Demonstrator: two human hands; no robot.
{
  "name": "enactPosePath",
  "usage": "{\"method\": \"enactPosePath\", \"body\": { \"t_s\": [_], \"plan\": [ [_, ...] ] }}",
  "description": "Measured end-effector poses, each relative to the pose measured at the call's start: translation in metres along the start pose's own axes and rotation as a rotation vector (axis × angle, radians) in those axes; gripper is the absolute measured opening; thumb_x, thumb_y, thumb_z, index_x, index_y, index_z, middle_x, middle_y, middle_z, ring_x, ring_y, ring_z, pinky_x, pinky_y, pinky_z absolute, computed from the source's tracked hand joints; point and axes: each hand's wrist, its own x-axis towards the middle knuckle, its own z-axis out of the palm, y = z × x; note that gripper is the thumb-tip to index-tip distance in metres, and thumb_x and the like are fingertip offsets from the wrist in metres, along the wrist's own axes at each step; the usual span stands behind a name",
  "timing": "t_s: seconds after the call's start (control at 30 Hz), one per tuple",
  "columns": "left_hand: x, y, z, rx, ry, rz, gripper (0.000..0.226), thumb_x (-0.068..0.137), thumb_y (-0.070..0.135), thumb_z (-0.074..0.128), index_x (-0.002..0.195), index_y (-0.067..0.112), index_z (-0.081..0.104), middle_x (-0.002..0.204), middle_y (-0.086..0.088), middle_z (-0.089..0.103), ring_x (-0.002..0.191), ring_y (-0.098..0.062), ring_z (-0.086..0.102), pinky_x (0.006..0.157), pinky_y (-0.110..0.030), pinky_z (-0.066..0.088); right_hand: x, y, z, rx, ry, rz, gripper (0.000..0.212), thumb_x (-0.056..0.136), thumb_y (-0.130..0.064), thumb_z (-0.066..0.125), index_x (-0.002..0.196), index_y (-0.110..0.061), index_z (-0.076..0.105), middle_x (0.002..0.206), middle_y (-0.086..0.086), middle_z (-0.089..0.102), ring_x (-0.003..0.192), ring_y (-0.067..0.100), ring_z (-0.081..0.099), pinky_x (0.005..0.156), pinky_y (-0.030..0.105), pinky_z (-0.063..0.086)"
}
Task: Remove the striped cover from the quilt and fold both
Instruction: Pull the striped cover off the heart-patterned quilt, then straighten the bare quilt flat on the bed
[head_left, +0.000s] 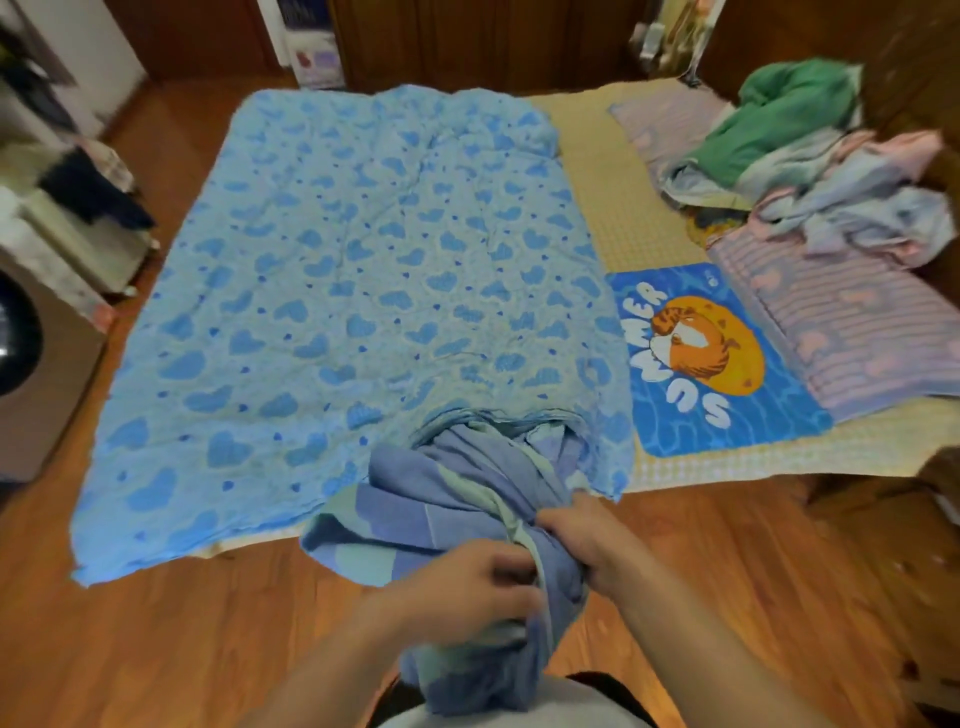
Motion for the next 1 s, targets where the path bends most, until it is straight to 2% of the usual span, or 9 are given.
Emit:
{"method": "enactPosePath", "body": {
  "t_s": [0.13, 0.27, 0.33, 0.43, 0.57, 0.63, 0.8, 0.9, 1.0],
  "plan": [
    [-0.003, -0.015, 0.000, 0.017, 0.428, 0.050, 0.065, 0.089, 0.017, 0.072, 0.138, 0.050, 0.045, 0.141, 0.010, 0.045, 0.117, 0.003, 0.054, 0.096, -0.038, 0.053, -0.037, 0.034, -0.074, -0.290, 0.100, -0.201, 0.009, 0.080, -0.007, 0.062, 0.088, -0.004, 0.064, 0.080, 0.010, 0.070, 0.069, 0.017, 0.062, 0.055, 0.025, 0.046],
    [0.037, -0.007, 0.033, 0.625, 0.342, -0.064, 0.126, 0.073, 0.044, 0.084, 0.148, 0.056, -0.018, 0.162, 0.009, -0.018, 0.150, -0.020, 0.013, 0.112, -0.038, 0.035, -0.102, 0.047, -0.170, -0.666, 0.200, -0.461, 0.018, 0.074, -0.016, 0.061, 0.063, -0.017, 0.046, 0.060, -0.007, 0.052, 0.056, 0.007, 0.047, 0.053, 0.030, 0.034],
    [0.070, 0.013, 0.057, 0.781, 0.336, 0.092, 0.136, 0.066, 0.056, 0.083, 0.144, 0.054, -0.030, 0.161, 0.010, -0.028, 0.153, -0.024, -0.004, 0.118, -0.043, 0.024, -0.139, 0.041, -0.210, -0.713, 0.220, -0.676, 0.013, 0.069, -0.005, 0.063, 0.068, -0.015, 0.056, 0.073, -0.011, 0.058, 0.070, 0.000, 0.056, 0.061, 0.030, 0.045],
    [0.123, 0.052, 0.089, 0.938, 0.216, 0.275, 0.141, 0.058, 0.068, 0.077, 0.149, 0.042, -0.028, 0.163, 0.003, -0.023, 0.153, -0.026, -0.010, 0.124, -0.041, 0.010, -0.184, 0.026, -0.260, -0.640, 0.303, -0.809, 0.016, 0.074, 0.018, 0.064, 0.074, 0.003, 0.064, 0.085, 0.008, 0.057, 0.078, 0.025, 0.059, 0.065, 0.046, 0.047],
    [0.151, 0.105, 0.140, 0.416, -0.018, 0.389, 0.083, 0.068, 0.047, 0.066, 0.145, 0.030, 0.041, 0.156, -0.006, 0.037, 0.144, -0.018, 0.033, 0.118, -0.037, 0.029, -0.215, 0.005, -0.291, -0.383, 0.416, -0.977, 0.024, 0.087, 0.012, 0.061, 0.095, -0.009, 0.069, 0.093, 0.007, 0.065, 0.087, 0.015, 0.064, 0.075, 0.027, 0.051],
    [0.148, 0.114, 0.159, 0.209, 0.210, 0.405, 0.044, 0.074, 0.032, 0.054, 0.117, 0.035, 0.063, 0.122, 0.011, 0.066, 0.112, 0.005, 0.056, 0.093, -0.023, 0.045, -0.208, 0.002, -0.290, -0.237, 0.522, -0.964, 0.022, 0.091, 0.010, 0.057, 0.097, -0.009, 0.065, 0.090, 0.006, 0.065, 0.081, 0.009, 0.062, 0.069, 0.021, 0.048],
    [0.138, 0.146, 0.115, -0.547, 0.549, 0.212, 0.011, 0.093, -0.003, 0.052, 0.104, -0.007, 0.053, 0.093, -0.021, 0.064, 0.085, -0.024, 0.060, 0.072, -0.045, 0.052, -0.158, 0.006, -0.248, 0.166, 0.699, -0.798, 0.020, 0.096, -0.001, 0.053, 0.107, -0.013, 0.064, 0.097, 0.007, 0.068, 0.086, 0.019, 0.064, 0.072, 0.036, 0.051],
    [0.111, 0.185, 0.020, -0.577, 0.612, 0.307, 0.010, 0.096, -0.004, 0.046, 0.105, -0.008, 0.048, 0.093, -0.025, 0.058, 0.084, -0.028, 0.057, 0.068, -0.049, 0.052, -0.141, -0.040, -0.204, 0.300, 0.640, -1.016, 0.031, 0.100, -0.011, 0.052, 0.120, -0.032, 0.064, 0.109, -0.011, 0.071, 0.098, 0.008, 0.067, 0.076, 0.025, 0.054],
    [0.076, 0.231, -0.099, -0.450, 0.748, 0.550, 0.012, 0.093, 0.001, 0.051, 0.101, -0.007, 0.046, 0.093, -0.020, 0.053, 0.086, -0.027, 0.051, 0.070, -0.049, 0.044, -0.109, -0.137, -0.152, 0.504, 0.520, -1.242, 0.039, 0.095, -0.009, 0.050, 0.129, -0.024, 0.062, 0.123, -0.004, 0.068, 0.113, 0.015, 0.065, 0.086, 0.029, 0.055]
  ]
}}
